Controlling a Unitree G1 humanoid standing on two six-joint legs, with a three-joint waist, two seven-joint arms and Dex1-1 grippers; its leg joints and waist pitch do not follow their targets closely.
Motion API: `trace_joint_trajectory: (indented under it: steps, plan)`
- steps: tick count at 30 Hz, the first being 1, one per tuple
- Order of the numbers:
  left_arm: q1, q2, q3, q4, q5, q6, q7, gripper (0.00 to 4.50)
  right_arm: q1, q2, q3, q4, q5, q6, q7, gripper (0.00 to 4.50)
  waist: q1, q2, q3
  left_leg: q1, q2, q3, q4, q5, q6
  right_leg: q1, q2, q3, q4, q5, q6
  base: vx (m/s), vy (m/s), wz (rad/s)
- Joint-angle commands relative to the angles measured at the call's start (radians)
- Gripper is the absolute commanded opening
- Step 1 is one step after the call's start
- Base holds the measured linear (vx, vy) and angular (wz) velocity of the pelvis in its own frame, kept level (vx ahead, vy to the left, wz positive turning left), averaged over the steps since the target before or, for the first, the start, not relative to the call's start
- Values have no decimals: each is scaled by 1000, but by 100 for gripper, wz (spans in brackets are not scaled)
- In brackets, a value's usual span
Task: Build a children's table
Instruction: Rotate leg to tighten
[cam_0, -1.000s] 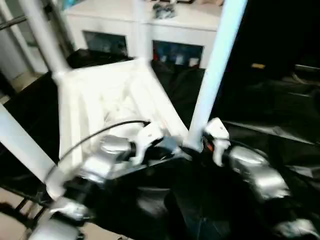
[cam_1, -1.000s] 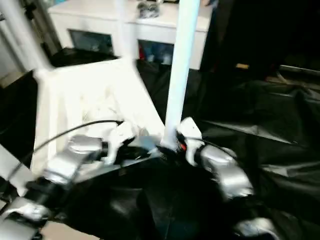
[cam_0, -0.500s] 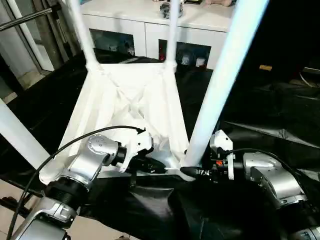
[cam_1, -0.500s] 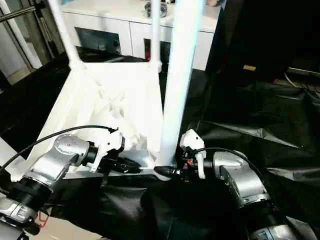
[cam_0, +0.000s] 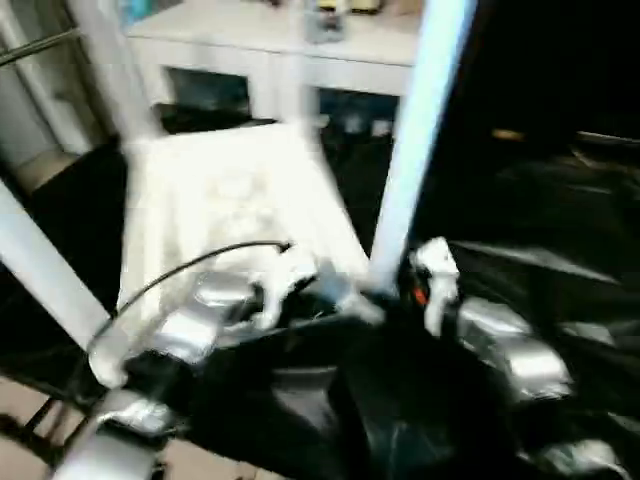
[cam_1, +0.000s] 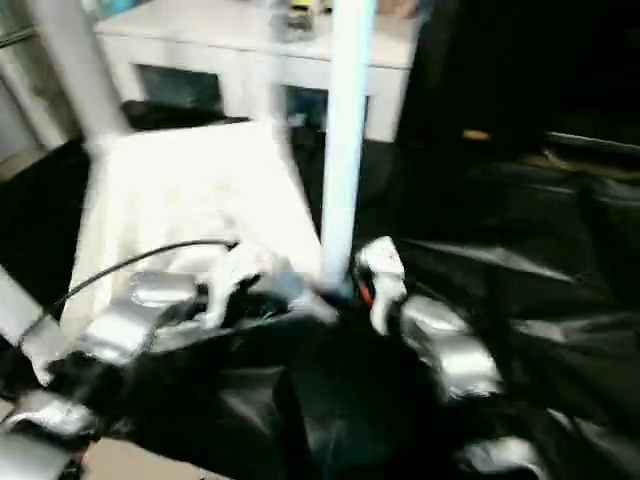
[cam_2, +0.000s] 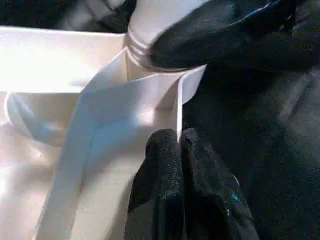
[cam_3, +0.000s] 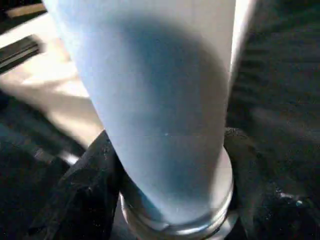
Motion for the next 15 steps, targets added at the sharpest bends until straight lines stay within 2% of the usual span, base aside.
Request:
trace_joint_trajectory:
  steps: [1, 3, 4, 6, 7, 9, 11, 15]
  plan:
    - [-11, -31, -17, 19, 13, 19, 40, 0, 12, 30, 35, 54, -55, 39, -66, 269, 3, -4, -36, 5, 28, -14, -73, -263, -1, 29, -84, 50, -107, -390, -141, 0, 0, 0]
    - [-17, -77, -14, 24, 18, 46, 99, 0, 0, 82, 41, 83, -84, 57, -156, 269, 1, -3, -37, 0, 28, -13, -74, -240, -1, 30, -81, 50, -102, -353, -146, 0, 0, 0]
    - [-18, -96, -15, 25, 20, 53, 118, 0, -4, 102, 50, 95, -99, 51, -180, 269, 2, -3, -37, 2, 27, -13, -74, -243, -2, 29, -81, 49, -102, -354, -147, 0, 0, 0]
    - [-18, -114, -21, 24, 22, 52, 126, 0, -9, 124, 58, 108, -97, 36, -177, 339, 3, -2, -38, 0, 26, -13, -73, -244, 3, 30, -83, 50, -104, -357, -145, 0, 0, 0]
    - [-17, -116, -24, 24, 22, 49, 122, 0, -11, 126, 57, 109, -89, 35, -169, 339, 3, -2, -37, 0, 27, -13, -74, -247, 5, 29, -81, 50, -105, -358, -142, 0, 0, 0]
    - [-13, -107, -30, 17, 18, 40, 102, 0, -15, 114, 60, 105, -88, 32, -159, 359, 4, 2, -38, 0, 29, -14, -76, -248, 7, 29, -82, 51, -103, -335, -144, 0, 0, 0]
    - [-11, -101, -33, 14, 15, 36, 92, 0, -17, 107, 63, 104, -93, 26, -158, 382, 4, 1, -39, 1, 30, -14, -76, -250, 6, 29, -80, 51, -101, -307, -150, 0, 0, 0]
    - [5, -59, -45, -14, 3, 15, 9, 0, -14, 49, 77, 68, -87, -18, -45, 382, 5, 1, -42, -4, 29, -13, -74, -235, 16, 35, -81, 52, -95, -260, -159, 0, 0, 0]
